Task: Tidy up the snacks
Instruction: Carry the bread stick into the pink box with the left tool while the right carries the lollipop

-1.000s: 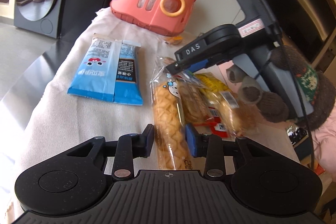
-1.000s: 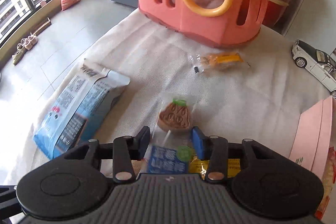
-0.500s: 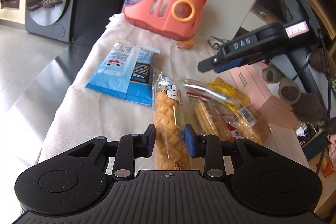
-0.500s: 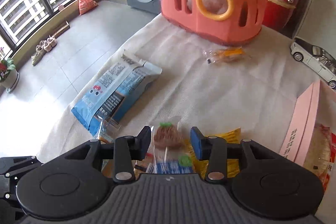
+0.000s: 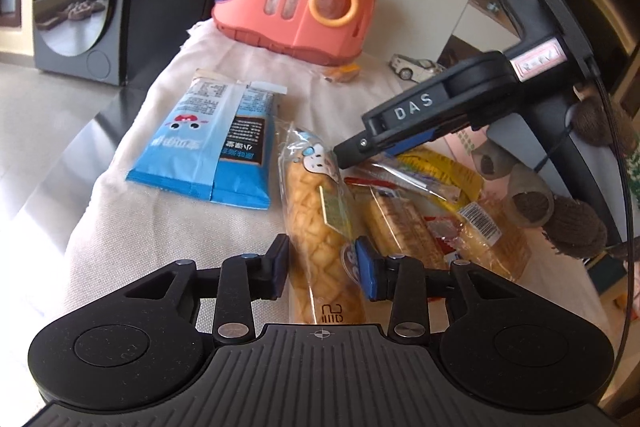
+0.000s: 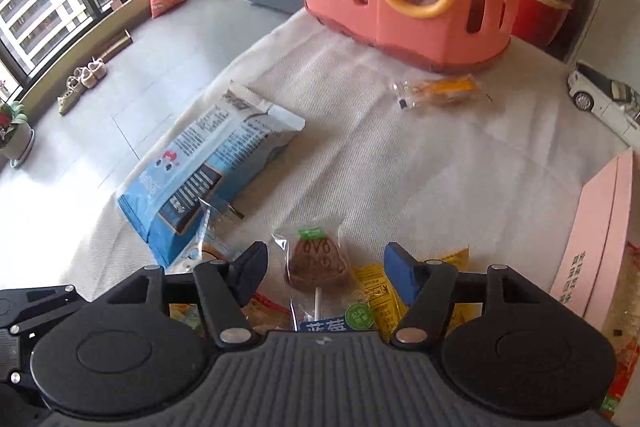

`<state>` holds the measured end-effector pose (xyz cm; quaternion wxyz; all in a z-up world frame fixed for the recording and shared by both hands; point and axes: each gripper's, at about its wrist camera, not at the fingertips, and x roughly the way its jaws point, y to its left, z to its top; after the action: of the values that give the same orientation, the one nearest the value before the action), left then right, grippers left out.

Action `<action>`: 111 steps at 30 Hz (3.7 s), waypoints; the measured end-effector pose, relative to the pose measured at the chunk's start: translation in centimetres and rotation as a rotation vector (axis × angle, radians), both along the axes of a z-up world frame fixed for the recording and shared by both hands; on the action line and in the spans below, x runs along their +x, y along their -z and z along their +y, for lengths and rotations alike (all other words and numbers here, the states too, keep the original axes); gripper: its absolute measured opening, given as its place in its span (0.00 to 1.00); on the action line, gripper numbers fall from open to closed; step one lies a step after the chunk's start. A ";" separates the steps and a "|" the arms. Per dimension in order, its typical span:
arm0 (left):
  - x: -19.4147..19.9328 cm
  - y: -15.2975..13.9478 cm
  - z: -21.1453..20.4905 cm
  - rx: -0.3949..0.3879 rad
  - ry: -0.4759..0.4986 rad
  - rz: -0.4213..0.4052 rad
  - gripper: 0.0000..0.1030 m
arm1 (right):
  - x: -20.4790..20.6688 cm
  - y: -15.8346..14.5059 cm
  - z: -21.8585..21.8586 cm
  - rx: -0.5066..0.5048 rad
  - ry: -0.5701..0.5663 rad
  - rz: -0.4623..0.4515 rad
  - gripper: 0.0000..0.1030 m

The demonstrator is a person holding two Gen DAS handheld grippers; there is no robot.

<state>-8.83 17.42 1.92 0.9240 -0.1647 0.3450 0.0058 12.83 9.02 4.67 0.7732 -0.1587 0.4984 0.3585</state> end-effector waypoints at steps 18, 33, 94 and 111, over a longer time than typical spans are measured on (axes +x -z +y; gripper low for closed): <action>-1.0 -0.4 0.5 -0.069 -0.035 -0.008 0.34 | -5.0 -7.0 -5.3 0.205 0.081 -0.039 0.35; -5.1 -4.4 -6.3 -0.062 0.128 -0.117 0.33 | -13.6 -6.6 -19.3 0.159 0.221 -0.184 0.35; -3.4 -6.7 -10.9 -0.078 0.187 -0.106 0.34 | -14.9 1.2 -23.9 0.046 0.532 -0.352 0.34; 5.4 -14.2 -14.6 -0.101 0.345 -0.352 0.34 | -10.6 -14.1 -32.6 0.381 0.546 -0.455 0.34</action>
<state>-3.47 2.81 16.09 0.9478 -0.1478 0.2014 -0.1980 2.27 -23.62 18.82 0.9463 0.0502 0.2629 0.1814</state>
